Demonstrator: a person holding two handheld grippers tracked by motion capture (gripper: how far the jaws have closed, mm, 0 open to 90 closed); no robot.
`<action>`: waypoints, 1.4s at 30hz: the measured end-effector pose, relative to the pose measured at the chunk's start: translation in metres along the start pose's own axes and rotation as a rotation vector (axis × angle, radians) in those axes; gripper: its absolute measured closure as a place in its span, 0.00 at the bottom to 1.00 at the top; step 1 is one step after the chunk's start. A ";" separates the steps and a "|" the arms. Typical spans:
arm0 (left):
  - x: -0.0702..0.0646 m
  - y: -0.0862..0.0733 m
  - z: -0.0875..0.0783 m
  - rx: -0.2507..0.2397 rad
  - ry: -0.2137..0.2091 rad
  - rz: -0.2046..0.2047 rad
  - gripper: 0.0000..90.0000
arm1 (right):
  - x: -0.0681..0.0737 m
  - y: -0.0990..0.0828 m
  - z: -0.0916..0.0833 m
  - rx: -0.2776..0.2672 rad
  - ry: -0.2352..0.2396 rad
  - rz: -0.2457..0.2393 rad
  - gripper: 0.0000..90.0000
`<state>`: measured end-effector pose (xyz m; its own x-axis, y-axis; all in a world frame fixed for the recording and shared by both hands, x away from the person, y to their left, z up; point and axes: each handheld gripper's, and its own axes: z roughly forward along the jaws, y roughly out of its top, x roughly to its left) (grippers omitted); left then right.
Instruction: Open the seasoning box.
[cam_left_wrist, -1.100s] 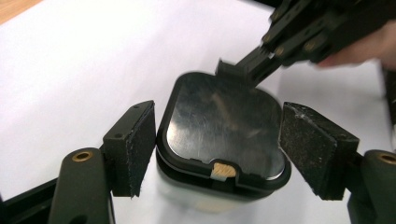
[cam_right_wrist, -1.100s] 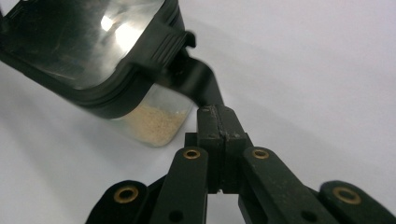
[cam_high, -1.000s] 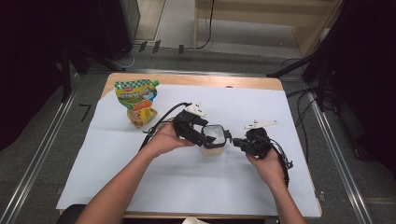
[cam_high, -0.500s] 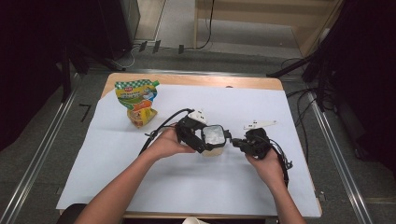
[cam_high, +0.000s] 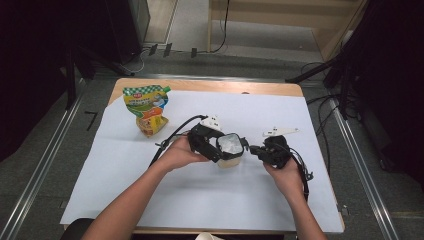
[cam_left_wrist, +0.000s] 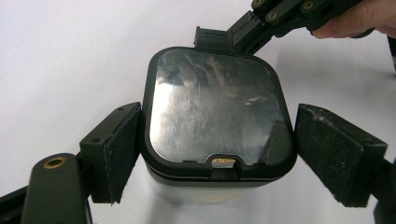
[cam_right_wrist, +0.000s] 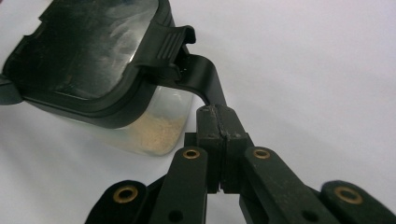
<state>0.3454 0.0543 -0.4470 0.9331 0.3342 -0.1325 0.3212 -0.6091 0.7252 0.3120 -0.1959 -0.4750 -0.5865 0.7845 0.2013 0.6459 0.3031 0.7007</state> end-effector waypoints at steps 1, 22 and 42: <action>0.000 0.000 0.000 -0.001 0.001 -0.004 0.20 | 0.000 0.001 0.000 -0.005 -0.001 0.000 1.00; -0.006 -0.012 0.012 0.005 0.069 0.000 0.18 | -0.012 0.012 0.015 0.023 0.021 0.015 1.00; -0.011 0.007 0.003 -0.028 0.068 0.025 0.20 | -0.009 0.012 0.016 0.031 0.015 0.005 1.00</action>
<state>0.3378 0.0443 -0.4426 0.9273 0.3678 -0.0691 0.2927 -0.5977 0.7464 0.3329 -0.1911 -0.4791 -0.5906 0.7778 0.2150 0.6633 0.3162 0.6783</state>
